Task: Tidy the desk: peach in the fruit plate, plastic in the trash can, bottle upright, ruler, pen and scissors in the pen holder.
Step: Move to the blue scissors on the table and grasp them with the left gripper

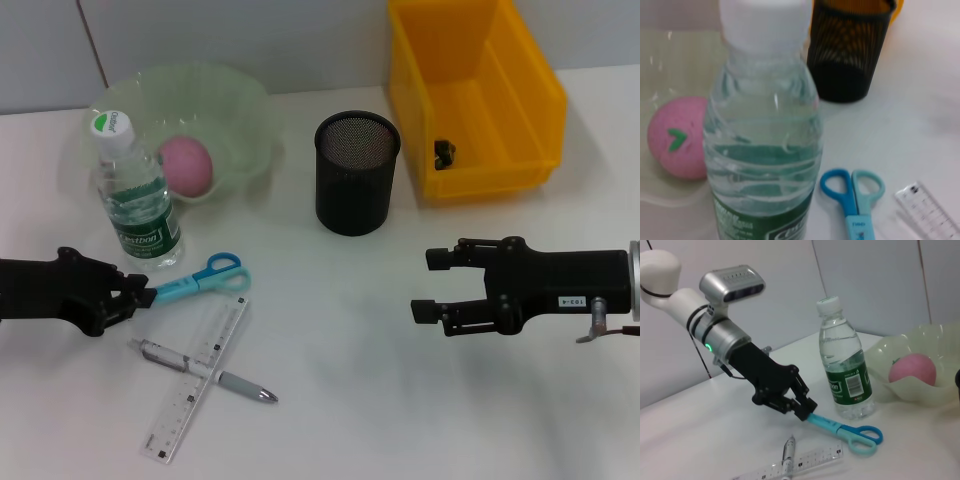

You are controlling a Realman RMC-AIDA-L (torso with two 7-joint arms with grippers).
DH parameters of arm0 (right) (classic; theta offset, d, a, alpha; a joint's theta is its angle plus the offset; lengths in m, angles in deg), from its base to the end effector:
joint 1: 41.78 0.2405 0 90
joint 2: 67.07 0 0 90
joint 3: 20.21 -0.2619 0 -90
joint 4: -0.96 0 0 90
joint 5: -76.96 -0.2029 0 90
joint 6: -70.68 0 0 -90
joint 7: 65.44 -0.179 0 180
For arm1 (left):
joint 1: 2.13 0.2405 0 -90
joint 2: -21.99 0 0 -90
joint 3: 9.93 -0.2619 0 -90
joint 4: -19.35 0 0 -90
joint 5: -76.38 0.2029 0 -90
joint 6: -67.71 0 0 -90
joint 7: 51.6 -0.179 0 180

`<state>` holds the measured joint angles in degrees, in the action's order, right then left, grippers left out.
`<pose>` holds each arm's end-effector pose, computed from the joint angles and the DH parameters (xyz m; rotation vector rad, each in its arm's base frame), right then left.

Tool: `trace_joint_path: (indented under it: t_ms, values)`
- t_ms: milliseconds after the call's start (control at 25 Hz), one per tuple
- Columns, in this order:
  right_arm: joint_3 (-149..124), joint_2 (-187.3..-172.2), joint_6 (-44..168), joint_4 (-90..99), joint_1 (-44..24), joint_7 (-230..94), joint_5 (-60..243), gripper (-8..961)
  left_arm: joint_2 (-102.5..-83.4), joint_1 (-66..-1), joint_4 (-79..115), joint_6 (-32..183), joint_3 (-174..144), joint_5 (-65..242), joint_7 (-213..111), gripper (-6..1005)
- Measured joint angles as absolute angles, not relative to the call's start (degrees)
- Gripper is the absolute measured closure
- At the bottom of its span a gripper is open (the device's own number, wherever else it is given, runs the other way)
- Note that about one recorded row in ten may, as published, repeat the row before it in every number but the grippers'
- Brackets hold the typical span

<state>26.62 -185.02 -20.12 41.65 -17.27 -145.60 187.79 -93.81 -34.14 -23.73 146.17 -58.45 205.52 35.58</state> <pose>0.2656 0.3129 -0.0309 -2.7685 0.6508 0.6611 -0.2929 0.3619 -0.0250 -2.7570 -0.6042 -0.0914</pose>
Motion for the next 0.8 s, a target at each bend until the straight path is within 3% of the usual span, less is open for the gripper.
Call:
trace_joint_path:
  t_ms: [560, 800]
  values:
    - [26.64, -184.93, -20.1, 41.66, -17.08, -145.6, 187.79, 138, -94.26, -33.94, -23.97, 145.83, -58.4, 205.92, 35.49, 893]
    - [26.49, -184.92, -20.1, 41.62, -17.12, -145.6, 187.79, 138, -94.62, -34.65, -24.53, 145.38, -59.64, 207.33, 37.1, 860]
